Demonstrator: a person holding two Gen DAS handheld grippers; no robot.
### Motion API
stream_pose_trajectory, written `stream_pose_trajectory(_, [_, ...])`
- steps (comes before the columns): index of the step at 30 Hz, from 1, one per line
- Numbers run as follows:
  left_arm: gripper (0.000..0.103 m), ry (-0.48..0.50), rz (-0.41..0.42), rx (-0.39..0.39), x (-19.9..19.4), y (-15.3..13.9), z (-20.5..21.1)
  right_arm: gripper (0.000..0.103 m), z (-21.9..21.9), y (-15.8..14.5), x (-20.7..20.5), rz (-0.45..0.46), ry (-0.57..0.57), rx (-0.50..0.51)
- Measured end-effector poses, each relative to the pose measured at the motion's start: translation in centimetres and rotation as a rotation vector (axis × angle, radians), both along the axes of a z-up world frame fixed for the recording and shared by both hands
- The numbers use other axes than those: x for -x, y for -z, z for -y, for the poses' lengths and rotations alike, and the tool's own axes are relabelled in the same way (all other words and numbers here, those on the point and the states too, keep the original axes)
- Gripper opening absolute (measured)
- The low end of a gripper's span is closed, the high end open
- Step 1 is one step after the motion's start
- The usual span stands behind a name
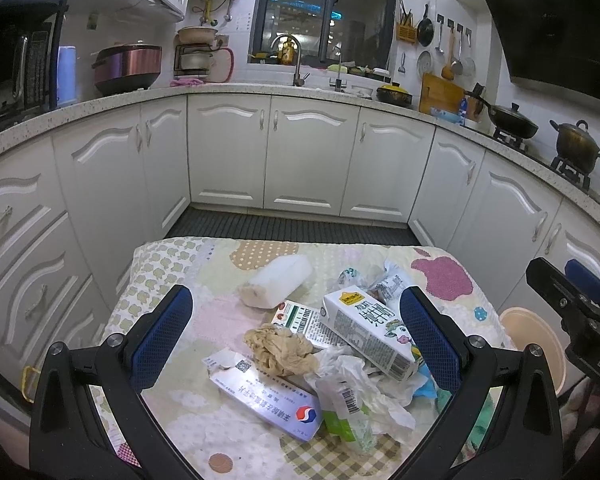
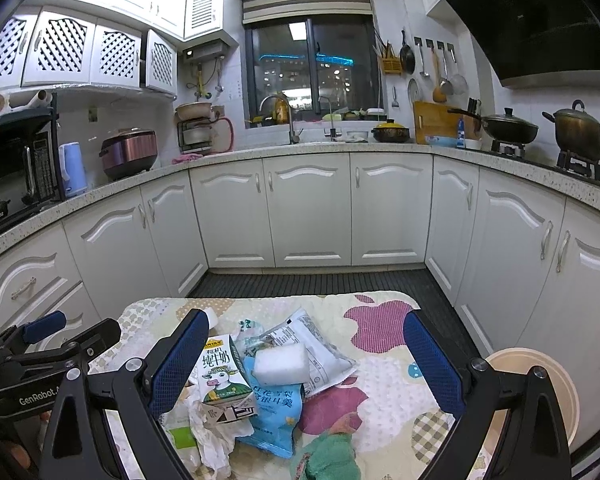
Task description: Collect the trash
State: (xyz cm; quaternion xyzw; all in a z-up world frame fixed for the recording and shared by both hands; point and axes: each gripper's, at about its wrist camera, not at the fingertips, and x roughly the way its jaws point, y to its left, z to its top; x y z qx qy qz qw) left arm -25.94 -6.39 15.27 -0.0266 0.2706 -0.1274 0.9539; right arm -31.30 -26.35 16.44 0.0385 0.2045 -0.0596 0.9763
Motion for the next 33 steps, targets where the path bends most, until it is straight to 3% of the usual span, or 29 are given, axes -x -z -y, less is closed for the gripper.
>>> stream_pose_trajectory(33, [0.103,-0.01,-0.05,-0.01,-1.4,1.2,-0.7,0.097,0.5,2.1,-1.4,-0.075,-0.015,-0.024])
